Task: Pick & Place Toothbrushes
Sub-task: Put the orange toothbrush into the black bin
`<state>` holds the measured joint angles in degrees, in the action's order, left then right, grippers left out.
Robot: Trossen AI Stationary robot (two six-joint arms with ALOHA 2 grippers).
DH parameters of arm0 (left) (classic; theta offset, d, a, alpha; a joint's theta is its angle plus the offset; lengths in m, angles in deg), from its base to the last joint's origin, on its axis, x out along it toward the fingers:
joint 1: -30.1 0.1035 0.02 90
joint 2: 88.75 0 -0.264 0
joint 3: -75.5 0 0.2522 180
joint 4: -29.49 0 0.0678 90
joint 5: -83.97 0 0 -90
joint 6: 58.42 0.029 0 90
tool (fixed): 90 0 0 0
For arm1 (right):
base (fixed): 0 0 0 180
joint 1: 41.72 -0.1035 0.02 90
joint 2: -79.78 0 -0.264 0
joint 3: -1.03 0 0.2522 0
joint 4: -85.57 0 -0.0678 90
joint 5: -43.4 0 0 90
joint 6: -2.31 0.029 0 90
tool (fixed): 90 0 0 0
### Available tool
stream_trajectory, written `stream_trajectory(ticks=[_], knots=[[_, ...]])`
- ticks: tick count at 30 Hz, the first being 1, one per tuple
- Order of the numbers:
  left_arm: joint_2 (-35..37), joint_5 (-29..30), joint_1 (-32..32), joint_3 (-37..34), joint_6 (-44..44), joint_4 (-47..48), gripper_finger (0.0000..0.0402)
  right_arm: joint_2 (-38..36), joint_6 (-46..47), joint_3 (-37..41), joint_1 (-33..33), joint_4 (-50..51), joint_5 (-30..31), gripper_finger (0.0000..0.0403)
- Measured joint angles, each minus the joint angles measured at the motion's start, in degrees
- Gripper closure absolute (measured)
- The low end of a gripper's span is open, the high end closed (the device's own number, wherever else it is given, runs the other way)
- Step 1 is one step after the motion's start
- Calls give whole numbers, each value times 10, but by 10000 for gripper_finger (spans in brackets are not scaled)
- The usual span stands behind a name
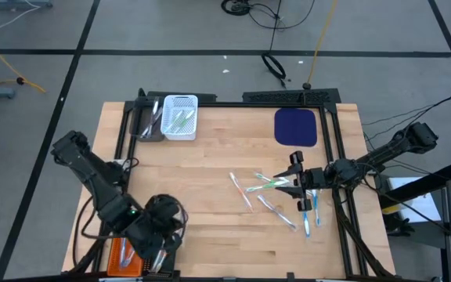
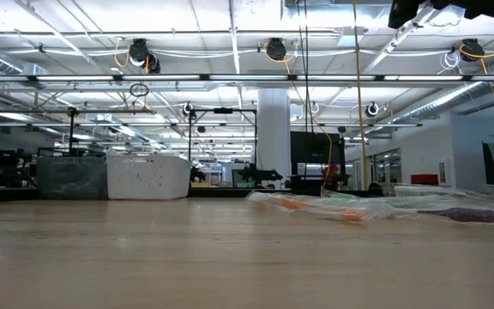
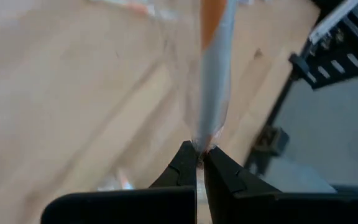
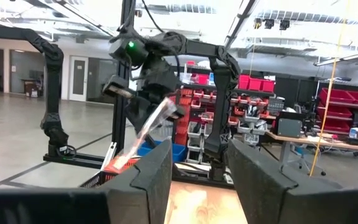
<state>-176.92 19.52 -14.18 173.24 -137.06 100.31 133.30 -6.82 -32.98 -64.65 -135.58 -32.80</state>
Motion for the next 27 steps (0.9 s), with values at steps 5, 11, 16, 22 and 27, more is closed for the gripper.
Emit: stream_trajectory(ticks=[5, 11, 16, 22, 27], knots=[[-7, -18, -30, 0, -71, 3, 401, 0, -1, 0, 0, -1, 0, 256], [-44, -74, -60, 0, -174, 18, 401, 0, 0, 0, 0, -1, -1, 259], [-77, -139, -69, 0, -212, 18, 401, 0, 3, 0, 0, -1, -1, 261], [-104, -191, -68, 0, -243, 33, 401, 0, 11, 0, 0, 0, -1, 260], [-119, -220, -67, 0, -257, 43, 401, 0, 11, 0, 0, 6, -1, 259]])
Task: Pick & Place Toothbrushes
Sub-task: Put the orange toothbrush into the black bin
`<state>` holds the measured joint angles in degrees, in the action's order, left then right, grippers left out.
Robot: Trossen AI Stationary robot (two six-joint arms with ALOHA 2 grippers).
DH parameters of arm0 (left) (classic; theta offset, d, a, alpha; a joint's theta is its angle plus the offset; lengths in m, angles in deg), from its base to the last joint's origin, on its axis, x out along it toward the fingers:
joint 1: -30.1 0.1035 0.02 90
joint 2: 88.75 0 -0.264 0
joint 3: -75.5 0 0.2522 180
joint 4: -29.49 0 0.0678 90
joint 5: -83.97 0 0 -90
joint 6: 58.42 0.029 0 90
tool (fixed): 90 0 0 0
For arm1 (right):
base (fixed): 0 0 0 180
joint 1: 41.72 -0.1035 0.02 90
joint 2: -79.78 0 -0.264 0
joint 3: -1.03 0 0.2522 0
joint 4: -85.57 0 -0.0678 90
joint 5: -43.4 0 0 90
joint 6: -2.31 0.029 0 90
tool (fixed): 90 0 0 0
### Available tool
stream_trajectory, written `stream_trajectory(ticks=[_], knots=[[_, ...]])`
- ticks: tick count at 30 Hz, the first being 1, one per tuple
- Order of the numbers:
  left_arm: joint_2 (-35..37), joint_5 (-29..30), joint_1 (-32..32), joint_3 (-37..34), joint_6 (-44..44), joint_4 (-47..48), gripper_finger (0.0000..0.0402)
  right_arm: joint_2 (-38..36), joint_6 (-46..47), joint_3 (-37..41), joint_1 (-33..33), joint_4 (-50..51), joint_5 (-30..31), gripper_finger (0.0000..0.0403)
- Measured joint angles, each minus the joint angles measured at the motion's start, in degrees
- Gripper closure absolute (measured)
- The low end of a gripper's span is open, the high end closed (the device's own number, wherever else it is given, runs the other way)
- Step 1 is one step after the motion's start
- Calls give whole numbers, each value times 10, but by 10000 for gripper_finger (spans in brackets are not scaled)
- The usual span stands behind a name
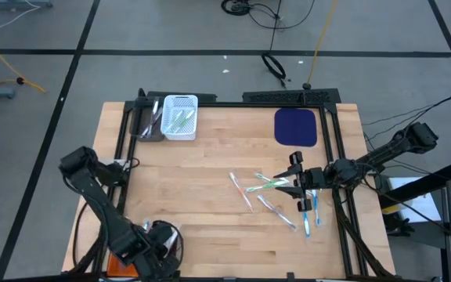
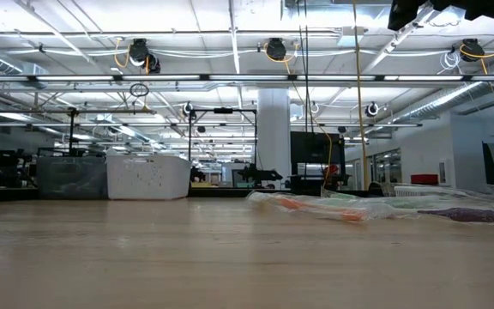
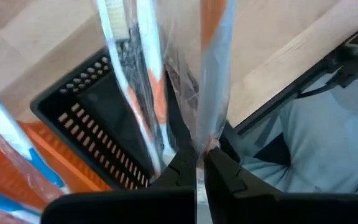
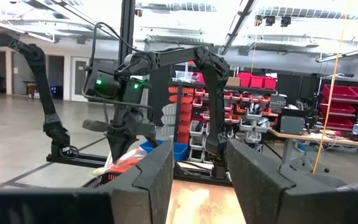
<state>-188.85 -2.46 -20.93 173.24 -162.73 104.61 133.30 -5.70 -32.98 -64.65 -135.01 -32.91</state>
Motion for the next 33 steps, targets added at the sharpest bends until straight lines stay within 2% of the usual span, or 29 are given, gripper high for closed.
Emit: stream_trajectory(ticks=[7, 15, 33], knots=[[-11, -31, 4, 0, -17, 37, 401, 0, 0, 0, 0, 2, 0, 259], [-11, -25, 6, 0, -15, 51, 384, 0, 0, 0, 0, 3, 0, 261], [-15, -17, -2, 0, -3, 59, 380, 0, 0, 0, 0, 6, 0, 265]])
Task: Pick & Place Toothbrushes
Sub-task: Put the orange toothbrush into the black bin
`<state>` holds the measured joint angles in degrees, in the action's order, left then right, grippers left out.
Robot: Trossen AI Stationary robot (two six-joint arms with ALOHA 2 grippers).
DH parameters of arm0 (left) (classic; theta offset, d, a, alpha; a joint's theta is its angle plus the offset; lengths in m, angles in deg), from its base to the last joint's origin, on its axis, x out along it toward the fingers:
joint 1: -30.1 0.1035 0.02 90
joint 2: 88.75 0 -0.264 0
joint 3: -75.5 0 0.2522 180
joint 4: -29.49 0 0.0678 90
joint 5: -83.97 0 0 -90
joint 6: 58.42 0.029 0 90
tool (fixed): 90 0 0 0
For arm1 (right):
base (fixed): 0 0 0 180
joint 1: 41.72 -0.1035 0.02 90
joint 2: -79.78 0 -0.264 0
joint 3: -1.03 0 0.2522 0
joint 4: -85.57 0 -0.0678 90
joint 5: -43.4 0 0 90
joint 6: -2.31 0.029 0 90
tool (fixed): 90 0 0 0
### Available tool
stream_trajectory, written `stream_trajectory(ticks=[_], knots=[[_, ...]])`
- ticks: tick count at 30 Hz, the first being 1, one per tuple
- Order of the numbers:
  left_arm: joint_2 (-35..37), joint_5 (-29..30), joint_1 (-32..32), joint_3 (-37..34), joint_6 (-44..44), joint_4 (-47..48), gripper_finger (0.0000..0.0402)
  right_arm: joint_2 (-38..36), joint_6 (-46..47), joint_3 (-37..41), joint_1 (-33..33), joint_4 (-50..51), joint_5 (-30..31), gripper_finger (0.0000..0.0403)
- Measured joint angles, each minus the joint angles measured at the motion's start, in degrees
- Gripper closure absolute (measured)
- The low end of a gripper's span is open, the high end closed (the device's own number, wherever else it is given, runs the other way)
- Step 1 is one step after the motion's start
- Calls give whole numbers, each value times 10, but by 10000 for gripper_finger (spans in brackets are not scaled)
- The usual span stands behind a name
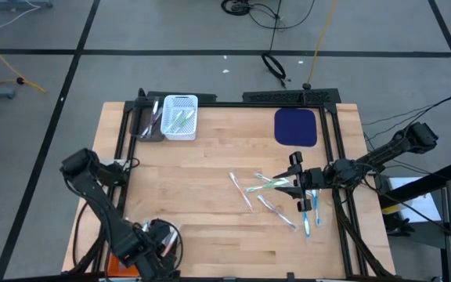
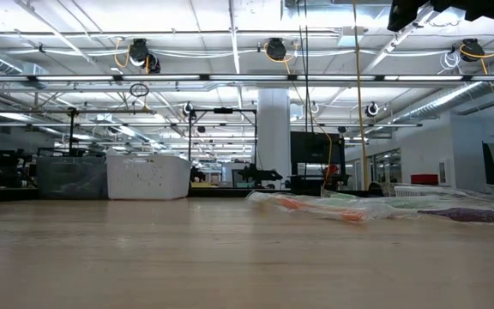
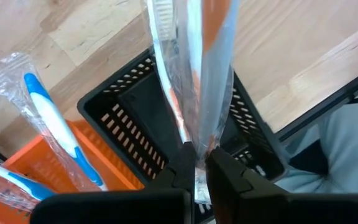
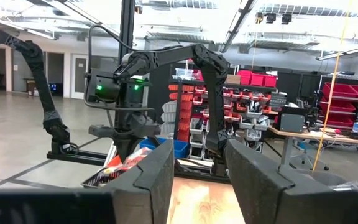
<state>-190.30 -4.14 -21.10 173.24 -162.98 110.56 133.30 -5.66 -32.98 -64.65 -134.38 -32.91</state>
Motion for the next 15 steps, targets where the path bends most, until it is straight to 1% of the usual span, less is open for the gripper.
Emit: stream_trajectory(ticks=[2, 7, 15], knots=[[-7, 1, -3, 0, 20, 1, 380, 0, 0, 0, 0, 0, 0, 265], [-24, -10, -6, 0, 31, 1, 380, 0, 0, 0, 0, 0, 0, 264], [-24, -11, 2, 0, 44, 1, 377, 0, 0, 0, 0, 1, 0, 267]])
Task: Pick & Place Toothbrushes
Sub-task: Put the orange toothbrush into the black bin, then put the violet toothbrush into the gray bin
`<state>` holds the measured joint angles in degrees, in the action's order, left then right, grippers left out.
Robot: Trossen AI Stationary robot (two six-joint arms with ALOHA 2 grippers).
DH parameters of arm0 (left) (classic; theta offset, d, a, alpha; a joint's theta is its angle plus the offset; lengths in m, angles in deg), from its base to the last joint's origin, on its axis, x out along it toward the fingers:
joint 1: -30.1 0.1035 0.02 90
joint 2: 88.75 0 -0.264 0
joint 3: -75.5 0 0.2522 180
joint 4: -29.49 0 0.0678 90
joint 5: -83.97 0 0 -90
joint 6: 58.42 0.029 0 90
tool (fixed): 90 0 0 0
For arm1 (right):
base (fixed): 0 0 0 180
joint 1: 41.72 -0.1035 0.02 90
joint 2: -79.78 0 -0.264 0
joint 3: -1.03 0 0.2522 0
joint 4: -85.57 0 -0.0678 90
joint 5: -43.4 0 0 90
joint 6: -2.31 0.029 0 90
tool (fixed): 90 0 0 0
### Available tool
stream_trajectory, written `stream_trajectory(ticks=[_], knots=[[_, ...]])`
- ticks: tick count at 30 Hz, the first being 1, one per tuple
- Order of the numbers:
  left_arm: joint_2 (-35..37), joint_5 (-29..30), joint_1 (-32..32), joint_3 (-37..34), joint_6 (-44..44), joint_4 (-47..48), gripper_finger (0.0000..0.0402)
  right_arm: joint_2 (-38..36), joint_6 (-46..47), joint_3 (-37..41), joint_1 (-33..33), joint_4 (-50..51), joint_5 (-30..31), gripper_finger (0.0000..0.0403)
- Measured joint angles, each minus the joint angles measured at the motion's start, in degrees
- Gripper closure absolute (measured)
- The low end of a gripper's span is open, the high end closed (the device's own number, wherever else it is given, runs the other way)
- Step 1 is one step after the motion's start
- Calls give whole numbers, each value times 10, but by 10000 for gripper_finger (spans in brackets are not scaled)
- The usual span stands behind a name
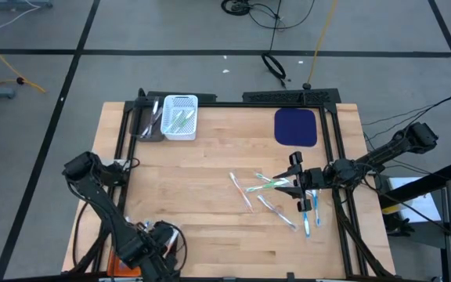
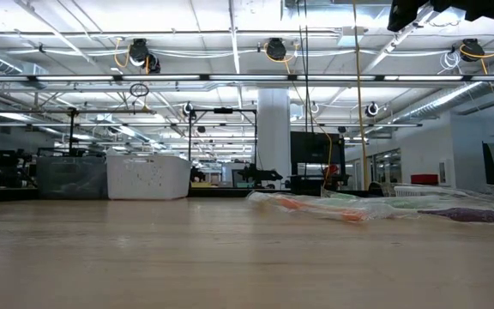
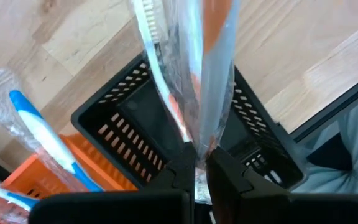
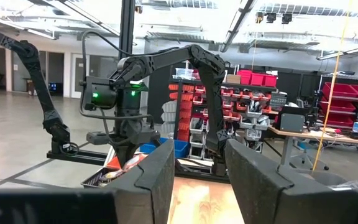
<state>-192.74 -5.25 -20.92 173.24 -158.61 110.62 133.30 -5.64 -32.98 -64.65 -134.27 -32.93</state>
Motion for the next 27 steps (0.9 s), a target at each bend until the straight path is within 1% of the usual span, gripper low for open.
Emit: stream_trajectory(ticks=[7, 14, 18, 21, 24, 27], knots=[[0, 8, 3, 0, 14, -2, 325, 0, 0, 0, 0, 1, 0, 268], [0, 8, 4, 0, 16, -15, 287, 0, 0, 0, 0, 3, 0, 268], [0, 26, 16, 0, 27, -15, 282, 0, 1, 0, 0, 3, 0, 268], [0, 38, 30, 0, 38, -22, 284, 0, 19, 0, 0, 4, 0, 268], [0, 41, 44, 0, 76, -41, 284, 0, 39, 0, 0, 20, 0, 268], [0, 74, 56, 0, 124, -67, 284, 0, 49, 0, 0, 72, -2, 268]])
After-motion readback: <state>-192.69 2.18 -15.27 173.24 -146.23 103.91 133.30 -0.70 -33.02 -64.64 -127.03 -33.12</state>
